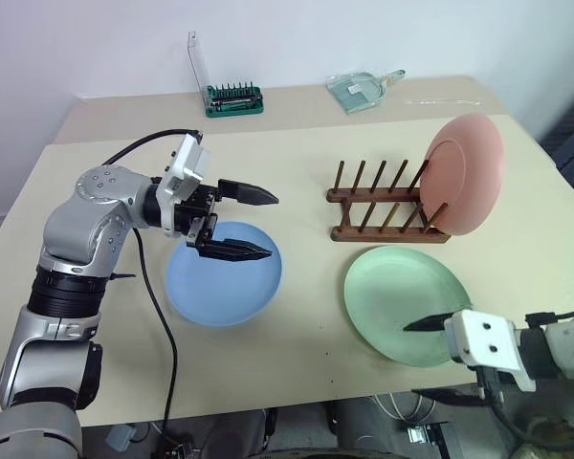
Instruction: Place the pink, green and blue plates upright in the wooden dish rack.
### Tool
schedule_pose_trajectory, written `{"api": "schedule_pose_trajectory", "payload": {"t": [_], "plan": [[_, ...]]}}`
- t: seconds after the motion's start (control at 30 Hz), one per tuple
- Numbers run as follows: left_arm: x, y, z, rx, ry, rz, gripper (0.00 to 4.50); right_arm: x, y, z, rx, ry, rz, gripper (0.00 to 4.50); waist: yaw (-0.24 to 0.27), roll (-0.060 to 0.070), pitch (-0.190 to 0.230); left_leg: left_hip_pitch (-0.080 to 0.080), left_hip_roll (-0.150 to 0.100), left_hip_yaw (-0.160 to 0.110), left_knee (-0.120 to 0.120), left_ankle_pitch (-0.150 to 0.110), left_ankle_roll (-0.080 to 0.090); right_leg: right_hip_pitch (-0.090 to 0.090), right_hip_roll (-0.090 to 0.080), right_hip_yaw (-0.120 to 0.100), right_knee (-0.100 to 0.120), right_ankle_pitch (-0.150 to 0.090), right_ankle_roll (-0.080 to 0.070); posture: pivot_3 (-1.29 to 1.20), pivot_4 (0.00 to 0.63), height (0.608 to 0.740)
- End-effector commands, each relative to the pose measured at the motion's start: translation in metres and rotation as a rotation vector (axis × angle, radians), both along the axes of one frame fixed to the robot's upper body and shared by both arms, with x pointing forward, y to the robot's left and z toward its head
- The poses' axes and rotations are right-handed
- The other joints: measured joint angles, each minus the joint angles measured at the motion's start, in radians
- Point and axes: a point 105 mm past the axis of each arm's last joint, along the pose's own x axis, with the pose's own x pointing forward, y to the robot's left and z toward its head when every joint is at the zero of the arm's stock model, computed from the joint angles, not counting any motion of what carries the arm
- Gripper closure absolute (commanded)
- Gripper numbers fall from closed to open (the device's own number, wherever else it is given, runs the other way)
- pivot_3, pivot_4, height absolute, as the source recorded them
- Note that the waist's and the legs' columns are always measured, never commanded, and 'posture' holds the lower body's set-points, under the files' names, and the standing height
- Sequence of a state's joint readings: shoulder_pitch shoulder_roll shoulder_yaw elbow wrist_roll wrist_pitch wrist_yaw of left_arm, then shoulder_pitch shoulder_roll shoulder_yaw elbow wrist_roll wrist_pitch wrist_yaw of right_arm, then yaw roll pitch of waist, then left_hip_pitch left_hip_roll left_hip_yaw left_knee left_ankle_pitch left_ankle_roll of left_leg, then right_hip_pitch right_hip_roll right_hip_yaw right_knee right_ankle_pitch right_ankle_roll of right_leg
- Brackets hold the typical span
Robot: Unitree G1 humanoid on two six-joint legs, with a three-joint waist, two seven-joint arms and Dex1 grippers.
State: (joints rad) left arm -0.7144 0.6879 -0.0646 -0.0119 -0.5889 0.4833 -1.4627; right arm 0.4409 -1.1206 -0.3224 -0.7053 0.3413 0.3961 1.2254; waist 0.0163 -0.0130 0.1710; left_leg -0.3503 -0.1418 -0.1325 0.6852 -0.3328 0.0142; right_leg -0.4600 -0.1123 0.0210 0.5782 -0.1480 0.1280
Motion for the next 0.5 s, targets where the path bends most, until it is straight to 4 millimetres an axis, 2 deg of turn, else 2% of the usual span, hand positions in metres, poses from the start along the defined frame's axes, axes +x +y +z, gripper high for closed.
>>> {"api": "schedule_pose_trajectory", "payload": {"t": [0.03, 0.07, 0.17, 0.4, 0.5], "plan": [[-0.0032, 0.0011, 0.0074, 0.001, -0.044, -0.004, 0.0, 0.003, -0.0081, -0.006, -0.049, -0.02, 0.002, 0.26, -0.001, 0.0, 0.0, 0.0, 0.0, 0.0, 0.0, 0.0, 0.0, 0.0, 0.0, 0.0, 0.0, 0.0, 0.0, 0.0, 0.15, 0.74], [-0.0032, 0.0012, 0.0075, 0.001, -0.044, -0.004, 0.0, 0.0032, -0.008, -0.0076, -0.036, -0.004, -0.014, 0.26, -0.003, 0.0, 0.0, 0.001, 0.0, 0.0, 0.0, 0.0, 0.0, 0.0, 0.0, 0.0, 0.0, 0.0, 0.0, 0.0, 0.15, 0.74], [-0.0025, 0.0002, 0.0086, 0.001, -0.045, -0.006, 0.0, 0.0094, -0.0106, -0.0126, -0.032, -0.016, -0.058, 1.02, -0.002, 0.0, 0.0, 0.001, 0.001, 0.0, 0.0, 0.0, 0.0, 0.0, 0.0, 0.0, 0.0, 0.0, 0.0, 0.0, 0.15, 0.74], [-0.0026, 0.0005, 0.0083, 0.002, -0.039, -0.008, 0.0, 0.0063, -0.0122, -0.0122, -0.013, 0.034, -0.084, 4.48, 0.0, 0.0, 0.0, 0.001, 0.0, 0.0, 0.0, 0.0, 0.0, 0.0, 0.0, 0.0, 0.0, 0.0, 0.0, 0.0, 0.15, 0.74], [-0.0024, 0.0003, 0.0081, 0.002, -0.038, -0.007, 0.0, 0.0083, -0.014, -0.0127, -0.023, 0.014, -0.085, 4.48, -0.001, 0.0, 0.0, 0.001, 0.0, 0.0, 0.0, 0.0, 0.0, 0.001, 0.0, 0.0, 0.0, 0.0, 0.0, 0.0, 0.15, 0.74]]}}
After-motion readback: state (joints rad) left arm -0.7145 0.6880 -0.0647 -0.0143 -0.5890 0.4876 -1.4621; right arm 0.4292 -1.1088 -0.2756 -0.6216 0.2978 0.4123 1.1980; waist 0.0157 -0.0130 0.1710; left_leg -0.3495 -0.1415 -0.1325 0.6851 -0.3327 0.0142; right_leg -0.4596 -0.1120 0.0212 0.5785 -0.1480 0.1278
